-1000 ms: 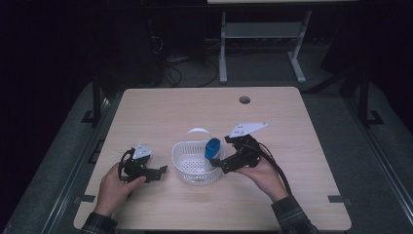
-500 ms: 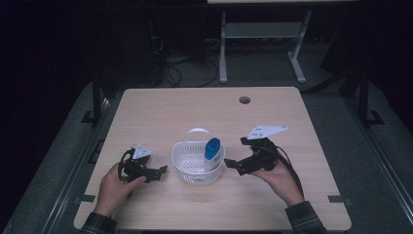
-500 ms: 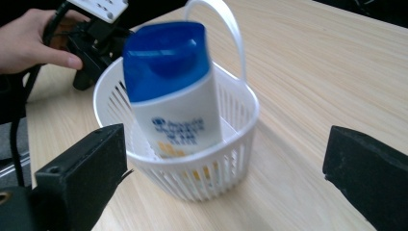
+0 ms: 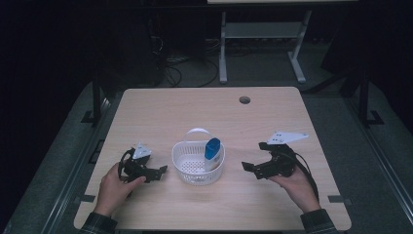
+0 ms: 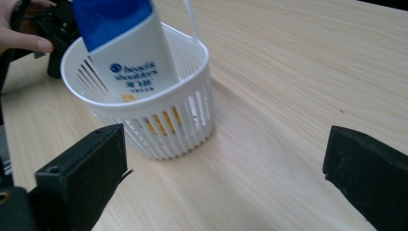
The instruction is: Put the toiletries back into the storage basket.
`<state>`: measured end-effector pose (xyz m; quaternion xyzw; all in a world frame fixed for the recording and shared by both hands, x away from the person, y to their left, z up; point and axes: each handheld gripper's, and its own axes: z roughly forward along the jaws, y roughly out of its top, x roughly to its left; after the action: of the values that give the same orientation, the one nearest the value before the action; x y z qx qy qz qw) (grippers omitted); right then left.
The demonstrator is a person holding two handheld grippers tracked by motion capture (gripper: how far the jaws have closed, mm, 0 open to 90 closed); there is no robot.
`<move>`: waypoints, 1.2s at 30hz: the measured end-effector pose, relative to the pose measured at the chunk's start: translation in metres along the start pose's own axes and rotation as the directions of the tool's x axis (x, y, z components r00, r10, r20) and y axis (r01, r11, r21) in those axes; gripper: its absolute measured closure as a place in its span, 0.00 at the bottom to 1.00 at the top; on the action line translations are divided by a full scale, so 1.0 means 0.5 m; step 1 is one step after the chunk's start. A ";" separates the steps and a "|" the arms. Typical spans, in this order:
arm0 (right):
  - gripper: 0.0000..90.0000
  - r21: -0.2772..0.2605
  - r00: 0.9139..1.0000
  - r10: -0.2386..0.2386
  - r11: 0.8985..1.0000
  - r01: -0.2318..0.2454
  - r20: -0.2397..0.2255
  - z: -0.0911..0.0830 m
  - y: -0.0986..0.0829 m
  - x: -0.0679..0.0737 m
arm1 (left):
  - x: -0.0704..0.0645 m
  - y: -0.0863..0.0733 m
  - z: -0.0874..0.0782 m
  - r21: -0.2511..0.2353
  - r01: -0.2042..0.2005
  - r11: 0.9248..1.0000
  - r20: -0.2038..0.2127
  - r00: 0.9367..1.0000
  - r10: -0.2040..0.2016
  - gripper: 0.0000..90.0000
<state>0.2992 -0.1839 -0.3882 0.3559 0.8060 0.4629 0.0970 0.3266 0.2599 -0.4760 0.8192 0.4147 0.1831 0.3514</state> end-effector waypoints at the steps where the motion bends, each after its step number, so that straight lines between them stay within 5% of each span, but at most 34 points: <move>1: 0.01 0.001 1.000 0.002 1.000 -0.002 0.009 -0.004 -0.005 -0.003 | 0.000 0.000 0.000 0.000 0.000 1.000 0.000 1.000 0.000 0.14; 17: 0.01 0.061 0.982 0.034 0.997 -0.046 0.187 -0.039 -0.098 -0.045 | 0.000 0.000 0.000 0.000 -0.001 1.000 0.000 1.000 0.001 0.14; 26: 0.01 0.113 0.957 0.048 0.990 -0.083 0.285 -0.043 -0.156 -0.057 | 0.000 0.000 0.000 0.002 -0.003 1.000 -0.001 1.000 0.003 0.15; 36: 0.01 0.181 0.934 0.010 0.980 -0.080 0.357 -0.043 -0.199 -0.062 | 0.000 0.000 0.000 0.002 -0.003 1.000 -0.001 1.000 0.003 0.15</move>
<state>0.2632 -0.2505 -0.4630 0.4595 0.8079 0.3133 0.1950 0.3266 0.2601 -0.4760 0.8201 0.4137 0.1835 0.3502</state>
